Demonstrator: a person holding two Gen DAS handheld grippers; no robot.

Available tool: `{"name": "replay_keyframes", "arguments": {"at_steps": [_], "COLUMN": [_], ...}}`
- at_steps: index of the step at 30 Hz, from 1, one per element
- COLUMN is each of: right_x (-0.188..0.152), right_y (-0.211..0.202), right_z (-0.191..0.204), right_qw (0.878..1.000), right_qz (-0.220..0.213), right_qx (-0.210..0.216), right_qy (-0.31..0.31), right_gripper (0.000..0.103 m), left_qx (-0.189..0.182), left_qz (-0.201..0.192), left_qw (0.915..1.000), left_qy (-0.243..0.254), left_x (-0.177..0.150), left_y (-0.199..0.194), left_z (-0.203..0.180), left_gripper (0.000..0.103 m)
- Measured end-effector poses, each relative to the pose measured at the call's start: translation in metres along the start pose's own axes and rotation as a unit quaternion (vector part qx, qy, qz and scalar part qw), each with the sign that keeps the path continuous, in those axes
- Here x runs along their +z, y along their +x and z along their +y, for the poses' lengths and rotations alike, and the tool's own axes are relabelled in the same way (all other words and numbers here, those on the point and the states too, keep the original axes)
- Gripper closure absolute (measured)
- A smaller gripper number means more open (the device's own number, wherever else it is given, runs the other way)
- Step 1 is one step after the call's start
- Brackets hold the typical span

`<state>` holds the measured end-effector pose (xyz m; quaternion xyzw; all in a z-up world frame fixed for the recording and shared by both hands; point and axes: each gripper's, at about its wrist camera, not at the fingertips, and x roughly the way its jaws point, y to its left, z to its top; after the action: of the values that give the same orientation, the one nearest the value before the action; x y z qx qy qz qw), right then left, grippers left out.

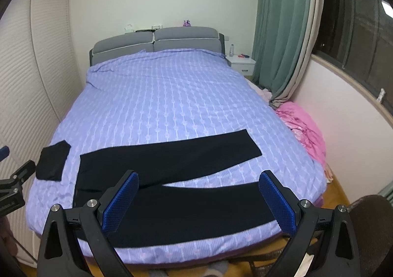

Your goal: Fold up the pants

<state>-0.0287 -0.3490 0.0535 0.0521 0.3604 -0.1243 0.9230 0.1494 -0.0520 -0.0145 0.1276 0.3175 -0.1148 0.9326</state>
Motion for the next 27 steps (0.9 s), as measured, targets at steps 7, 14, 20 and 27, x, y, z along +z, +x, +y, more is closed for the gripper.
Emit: {"name": "replay_keyframes", "arguments": {"at_steps": [7,14,20,27], "right_x": [0.025,0.049,0.059,0.048], "right_y": [0.067,0.168,0.279,0.421], "right_z": [-0.06,-0.15,-0.212,-0.253], "right_qw": [1.0,1.0,0.998,0.996], "right_qz": [0.001,0.023,0.056,0.085], "right_qx": [-0.011,-0.015,0.0,0.006], "right_qy": [0.001,0.006,0.007,-0.008], "right_gripper": [0.004,0.004,0.004,0.007], "left_qx": [-0.029,-0.077,-0.131,-0.169], "left_qz": [-0.023,-0.03,-0.011,0.035], "left_qw": [0.9975,0.9913,0.9798,0.9641], "left_qy": [0.06,0.102,0.151,0.202], "left_x": [0.048,0.083,0.101,0.088], "left_y": [0.074,0.177,0.292,0.447], "left_z": [-0.09,-0.196,-0.275,-0.336], "left_gripper": [0.0,0.0,0.0,0.013]}}
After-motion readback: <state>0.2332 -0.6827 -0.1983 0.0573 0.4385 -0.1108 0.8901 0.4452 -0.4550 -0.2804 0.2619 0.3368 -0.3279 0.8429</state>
